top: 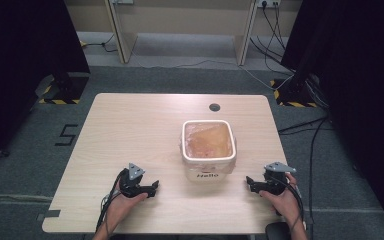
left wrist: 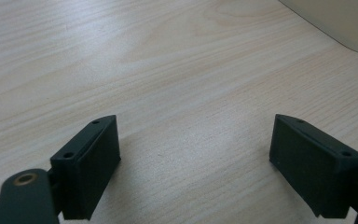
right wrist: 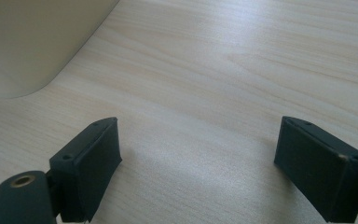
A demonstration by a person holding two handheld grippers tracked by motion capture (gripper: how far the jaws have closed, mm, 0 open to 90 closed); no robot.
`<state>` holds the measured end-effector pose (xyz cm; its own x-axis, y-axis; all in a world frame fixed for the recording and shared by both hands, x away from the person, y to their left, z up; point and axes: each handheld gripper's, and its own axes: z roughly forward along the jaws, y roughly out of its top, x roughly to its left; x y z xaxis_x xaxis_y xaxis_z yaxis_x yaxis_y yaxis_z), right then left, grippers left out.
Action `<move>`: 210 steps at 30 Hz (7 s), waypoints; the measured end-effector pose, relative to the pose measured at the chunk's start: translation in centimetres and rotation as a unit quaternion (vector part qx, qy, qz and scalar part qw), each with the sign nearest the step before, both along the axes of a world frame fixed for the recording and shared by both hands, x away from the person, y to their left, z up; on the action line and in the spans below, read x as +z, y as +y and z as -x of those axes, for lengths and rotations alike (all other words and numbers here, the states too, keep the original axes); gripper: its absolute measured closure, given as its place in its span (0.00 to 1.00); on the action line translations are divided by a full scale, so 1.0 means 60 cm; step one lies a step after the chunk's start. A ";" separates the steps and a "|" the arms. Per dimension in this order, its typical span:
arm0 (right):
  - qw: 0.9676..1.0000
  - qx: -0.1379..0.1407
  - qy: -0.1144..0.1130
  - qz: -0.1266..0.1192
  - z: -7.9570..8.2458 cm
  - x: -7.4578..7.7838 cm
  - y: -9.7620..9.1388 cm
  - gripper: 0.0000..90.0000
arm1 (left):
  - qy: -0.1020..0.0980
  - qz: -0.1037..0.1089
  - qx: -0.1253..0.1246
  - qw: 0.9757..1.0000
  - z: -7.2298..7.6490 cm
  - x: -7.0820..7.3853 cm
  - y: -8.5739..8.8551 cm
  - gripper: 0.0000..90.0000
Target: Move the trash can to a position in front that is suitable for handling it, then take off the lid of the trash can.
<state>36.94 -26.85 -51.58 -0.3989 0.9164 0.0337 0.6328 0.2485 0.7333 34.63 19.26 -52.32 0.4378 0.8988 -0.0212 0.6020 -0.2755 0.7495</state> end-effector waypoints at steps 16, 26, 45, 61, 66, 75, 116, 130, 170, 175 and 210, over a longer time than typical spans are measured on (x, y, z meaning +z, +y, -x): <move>1.000 -0.001 0.002 -0.006 0.000 0.000 -0.002 0.16 | 0.000 0.000 0.001 1.000 0.000 0.000 0.000 0.17; 1.000 -0.002 0.002 -0.009 -0.001 0.001 -0.002 0.16 | 0.000 0.000 0.002 1.000 0.001 0.000 0.000 0.17; 0.995 -0.052 -0.022 -0.082 -0.032 0.024 -0.011 0.18 | -0.009 0.071 0.026 0.997 -0.026 0.031 -0.027 0.18; 0.996 -0.015 -0.042 -0.080 -0.107 0.034 0.069 0.22 | -0.009 0.124 0.021 0.992 -0.096 0.033 -0.077 0.18; 0.996 -0.009 -0.030 -0.084 -0.119 0.029 0.083 0.22 | -0.009 0.131 0.022 0.991 -0.115 0.031 -0.088 0.18; 0.996 0.010 -0.031 -0.081 -0.119 0.031 0.096 0.25 | 0.012 0.137 0.002 0.991 -0.111 0.023 -0.098 0.18; 0.990 0.102 -0.047 -0.079 0.015 0.044 0.152 0.30 | 0.007 0.103 -0.034 0.994 -0.005 0.028 -0.027 0.28; 0.989 0.111 -0.044 -0.092 0.029 0.040 0.157 0.30 | 0.003 0.098 -0.037 0.995 0.025 0.037 -0.022 0.30; 0.992 0.053 -0.068 -0.090 -0.012 0.101 0.088 0.22 | 0.001 -0.002 -0.021 1.000 0.048 -0.001 0.031 0.16; 0.991 0.043 -0.085 -0.095 -0.019 0.125 0.082 0.22 | 0.002 -0.002 -0.019 1.000 0.047 -0.001 0.031 0.15; 0.985 0.081 -0.102 -0.116 -0.079 0.200 0.173 0.28 | 0.003 -0.001 -0.019 1.000 0.046 -0.001 0.031 0.14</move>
